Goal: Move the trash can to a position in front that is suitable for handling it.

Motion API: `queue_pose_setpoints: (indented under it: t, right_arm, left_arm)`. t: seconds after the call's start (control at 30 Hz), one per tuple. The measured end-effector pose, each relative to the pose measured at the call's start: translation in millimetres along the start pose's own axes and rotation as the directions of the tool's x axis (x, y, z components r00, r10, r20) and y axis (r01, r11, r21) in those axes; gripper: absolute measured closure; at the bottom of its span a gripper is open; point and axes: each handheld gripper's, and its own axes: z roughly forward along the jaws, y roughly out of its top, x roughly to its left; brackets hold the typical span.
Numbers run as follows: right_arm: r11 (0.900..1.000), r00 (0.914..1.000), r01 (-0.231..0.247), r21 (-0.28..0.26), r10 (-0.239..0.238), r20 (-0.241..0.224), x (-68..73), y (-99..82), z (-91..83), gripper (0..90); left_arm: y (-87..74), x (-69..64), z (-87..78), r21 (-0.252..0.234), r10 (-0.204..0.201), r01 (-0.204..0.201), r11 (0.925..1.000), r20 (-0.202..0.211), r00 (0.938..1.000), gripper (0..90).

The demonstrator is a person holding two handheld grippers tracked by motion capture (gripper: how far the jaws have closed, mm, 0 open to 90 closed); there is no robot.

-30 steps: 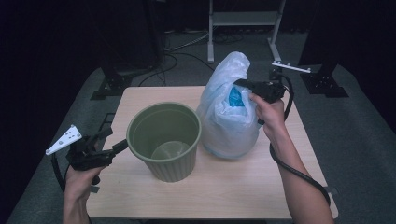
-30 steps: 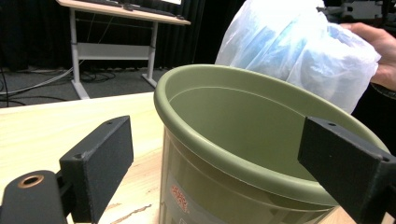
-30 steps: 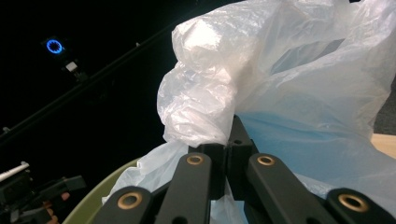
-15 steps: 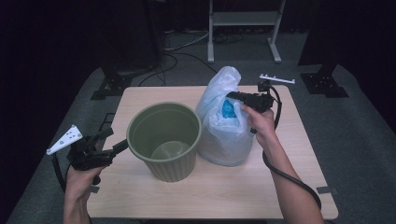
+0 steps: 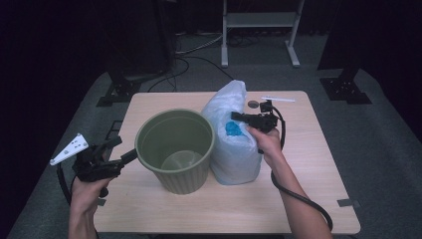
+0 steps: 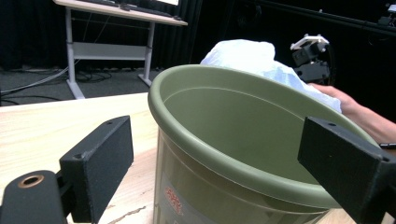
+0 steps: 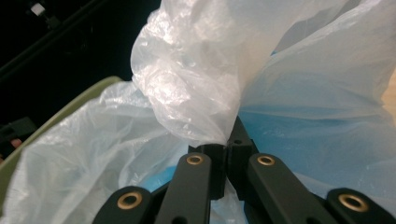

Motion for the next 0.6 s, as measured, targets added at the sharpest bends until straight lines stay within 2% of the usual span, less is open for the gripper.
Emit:
queue_pose_setpoints:
  t: [0.3,0.4,0.53,0.6]
  right_arm:
    - [0.9988,1.0,0.004,0.049,-0.004,0.0,-4.6,-14.7,13.2,89.2]
    - [0.9974,1.0,0.006,0.072,-0.006,0.003,-6.1,-19.1,16.8,88.6]
    - [0.9955,0.9999,0.011,0.094,-0.012,0.008,-8.2,-22.3,17.5,87.1]
    - [0.9956,0.9999,0.01,0.093,-0.01,-0.005,-10.4,-23.5,16.1,84.1]
  left_arm:
    - [-0.2,0.0,-0.6,0.002,0.0,0.0,1.0,0.002,1.0,9.2]
    - [-0.5,-1.2,0.2,0.004,0.004,-0.004,1.0,0.02,0.9998,9.2]
    - [-0.5,-2.7,1.2,0.012,0.014,-0.014,0.9998,0.026,0.9996,9.2]
    - [-1.1,-2.6,1.9,0.013,0.013,-0.013,0.9998,0.026,0.9996,9.2]
